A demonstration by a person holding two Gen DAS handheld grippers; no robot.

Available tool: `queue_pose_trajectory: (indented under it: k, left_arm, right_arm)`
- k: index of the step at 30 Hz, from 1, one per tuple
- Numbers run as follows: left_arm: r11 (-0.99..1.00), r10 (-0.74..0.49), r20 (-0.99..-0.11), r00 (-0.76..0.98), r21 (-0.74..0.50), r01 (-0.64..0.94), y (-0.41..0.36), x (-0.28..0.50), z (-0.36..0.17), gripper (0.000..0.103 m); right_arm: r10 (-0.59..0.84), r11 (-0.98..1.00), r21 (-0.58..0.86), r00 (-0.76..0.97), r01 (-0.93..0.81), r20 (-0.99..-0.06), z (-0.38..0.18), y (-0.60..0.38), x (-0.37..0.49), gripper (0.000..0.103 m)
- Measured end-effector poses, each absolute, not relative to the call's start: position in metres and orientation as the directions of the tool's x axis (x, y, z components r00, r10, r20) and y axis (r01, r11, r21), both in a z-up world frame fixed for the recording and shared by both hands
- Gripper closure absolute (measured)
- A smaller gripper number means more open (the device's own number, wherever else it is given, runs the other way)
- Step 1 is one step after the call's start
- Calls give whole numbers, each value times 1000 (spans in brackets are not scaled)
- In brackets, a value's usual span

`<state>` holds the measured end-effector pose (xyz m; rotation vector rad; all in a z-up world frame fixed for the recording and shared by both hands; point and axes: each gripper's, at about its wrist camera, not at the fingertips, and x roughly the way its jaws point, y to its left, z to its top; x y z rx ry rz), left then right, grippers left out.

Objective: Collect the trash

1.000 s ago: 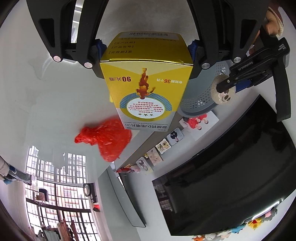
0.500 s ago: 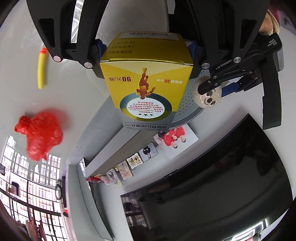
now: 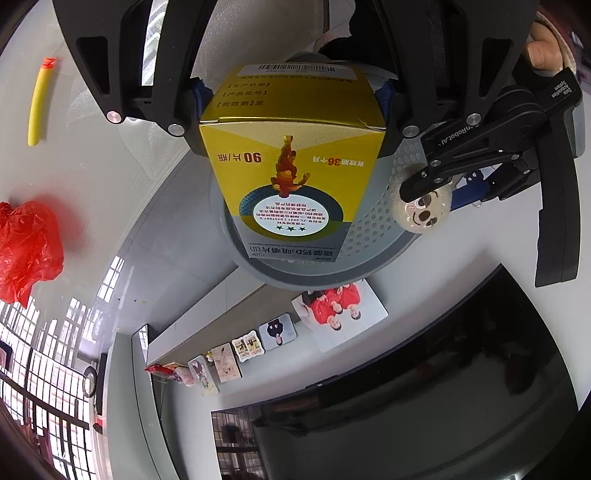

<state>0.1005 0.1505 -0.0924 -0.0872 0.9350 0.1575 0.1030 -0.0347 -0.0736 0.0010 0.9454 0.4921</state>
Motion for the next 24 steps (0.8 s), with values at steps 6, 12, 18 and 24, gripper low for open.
queue_pose_trajectory:
  k: [6, 12, 18, 24]
  left_arm:
    - [981, 109, -814, 570, -3, -192, 152, 102, -97, 44]
    - [979, 125, -820, 559, 10, -204, 152, 103, -97, 43]
    - [976, 143, -819, 555, 23, -218, 152, 101, -96, 41]
    - [974, 150, -816, 558, 27, -223, 154, 100, -94, 41]
  right_arm:
    - [387, 891, 184, 483, -415, -785, -76, -33, 103, 40]
    - [384, 889, 172, 487, -424, -785, -77, -28, 102, 40]
    - [380, 888, 158, 493, -432, -783, -77, -25, 101, 40]
    - [364, 893, 139, 507, -428, -782, -78, -24, 100, 40]
